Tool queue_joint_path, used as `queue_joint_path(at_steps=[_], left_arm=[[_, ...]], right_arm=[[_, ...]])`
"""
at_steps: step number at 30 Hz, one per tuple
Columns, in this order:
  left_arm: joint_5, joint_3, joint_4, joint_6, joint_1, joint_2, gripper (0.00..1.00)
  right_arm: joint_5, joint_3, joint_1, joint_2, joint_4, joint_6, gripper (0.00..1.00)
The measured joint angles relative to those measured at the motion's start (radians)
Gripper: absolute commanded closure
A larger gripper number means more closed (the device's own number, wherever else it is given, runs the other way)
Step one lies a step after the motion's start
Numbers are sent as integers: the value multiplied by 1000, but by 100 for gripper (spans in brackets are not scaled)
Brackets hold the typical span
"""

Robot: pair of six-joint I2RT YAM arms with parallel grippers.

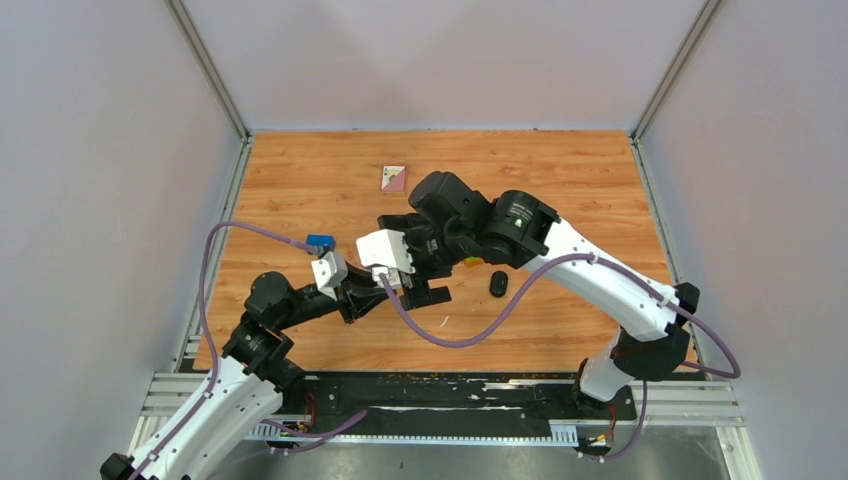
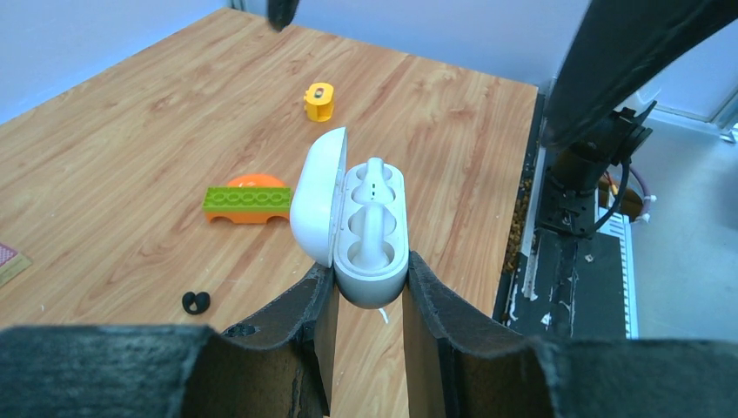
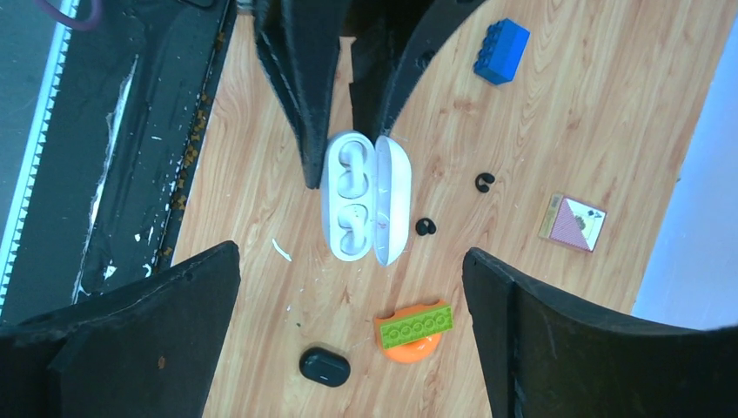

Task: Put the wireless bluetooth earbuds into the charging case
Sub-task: Close the charging case, then place the charging case at the center of the board.

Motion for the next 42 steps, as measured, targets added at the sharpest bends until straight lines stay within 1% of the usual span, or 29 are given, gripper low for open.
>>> queue_joint_path(at_steps=[6,10,13,19,23,25,27,28,30,31,33,35,36,37,38,40,42], left_arm=[[3,0,0,0,0,-2,100],[-22,0,-3,-2,0,-15,100],[-79,0,-8,-6,-1,-40,100],[-141,0,-32,-10,-2,-43,100],[-163,0,-32,-11,-2,-32,100],[-163,0,-31,-11,-2,-19,100],[-163,0,-32,-11,-2,-2,100],[-164,0,-32,-11,-2,10,100],[-174,0,-38,-14,-2,33,100],[-183,1,-43,-18,-2,47,100],[-202,13,-71,-35,-2,84,100],[-215,47,-104,-57,-2,153,100],[-215,64,-118,-67,-2,182,100],[-212,90,-136,-87,-2,230,100],[-211,105,-141,-104,-2,258,100],[-208,124,-142,-159,-2,327,100],[-205,124,-135,-214,-2,369,99]], right_arm=[[-9,0,-31,73,-2,-4,1],[-22,-2,-31,113,-4,-4,5],[-44,-2,-31,114,-13,-4,7],[-53,-3,-31,105,-19,-7,7],[-9,-25,-55,62,-7,7,7],[-18,-16,-124,50,7,32,6],[-84,15,-286,50,29,81,6],[-122,24,-388,51,49,103,7],[-213,19,-586,49,87,138,14],[-262,-6,-676,43,110,151,20],[-331,-98,-784,13,146,162,31],[-383,-266,-830,-48,186,171,33],[-400,-341,-830,-75,201,175,33],[-431,-467,-822,-121,242,178,33],[-447,-550,-814,-150,259,185,33],[-489,-780,-798,-230,376,232,32],[-508,-940,-793,-286,468,295,29]])
